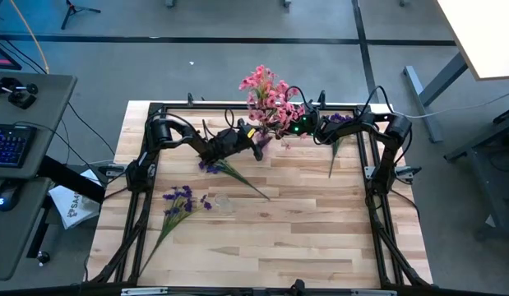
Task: Sort flowers into vase by color
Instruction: Adjust the pink flowers on the purple vase, then put the middle purple flowers into the transparent vase
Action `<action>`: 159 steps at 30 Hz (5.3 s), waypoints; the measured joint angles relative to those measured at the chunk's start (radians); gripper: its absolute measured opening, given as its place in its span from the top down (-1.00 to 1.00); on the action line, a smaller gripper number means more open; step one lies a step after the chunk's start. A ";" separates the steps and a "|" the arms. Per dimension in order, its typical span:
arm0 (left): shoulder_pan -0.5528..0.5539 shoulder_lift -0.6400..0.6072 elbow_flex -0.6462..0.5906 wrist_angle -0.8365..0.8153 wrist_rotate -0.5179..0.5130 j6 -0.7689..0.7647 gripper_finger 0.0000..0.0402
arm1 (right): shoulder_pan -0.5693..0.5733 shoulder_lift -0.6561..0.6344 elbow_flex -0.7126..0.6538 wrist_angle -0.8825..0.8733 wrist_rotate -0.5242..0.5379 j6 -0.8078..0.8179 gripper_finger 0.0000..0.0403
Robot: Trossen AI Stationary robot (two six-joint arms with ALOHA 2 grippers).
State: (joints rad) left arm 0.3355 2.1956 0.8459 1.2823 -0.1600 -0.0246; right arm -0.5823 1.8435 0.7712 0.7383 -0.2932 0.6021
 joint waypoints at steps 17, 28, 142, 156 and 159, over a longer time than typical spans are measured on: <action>-0.005 -0.236 -0.208 -0.014 -0.069 0.089 -0.42 | -0.027 -0.046 -0.001 -0.017 -0.016 -0.025 1.00; -0.023 -0.542 -0.466 -0.016 -0.077 -0.129 -0.42 | -0.106 -0.251 -0.001 -0.407 -0.059 -0.147 1.00; -0.701 -1.416 -0.092 -1.465 -0.591 -0.378 -0.42 | 0.775 -0.162 0.604 -1.214 0.694 -0.061 0.99; -0.737 -1.472 -0.091 -1.015 -0.465 -0.278 -0.42 | 0.847 -0.287 0.608 -0.514 0.792 -0.373 1.00; -0.745 -1.421 -0.090 -0.931 -0.466 -0.190 -0.42 | 0.830 -0.272 0.608 -0.398 0.782 -0.425 1.00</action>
State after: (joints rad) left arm -0.4092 0.7746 0.7555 0.3517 -0.6256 -0.2141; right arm 0.2480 1.5719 1.3788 0.3401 0.4884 0.1771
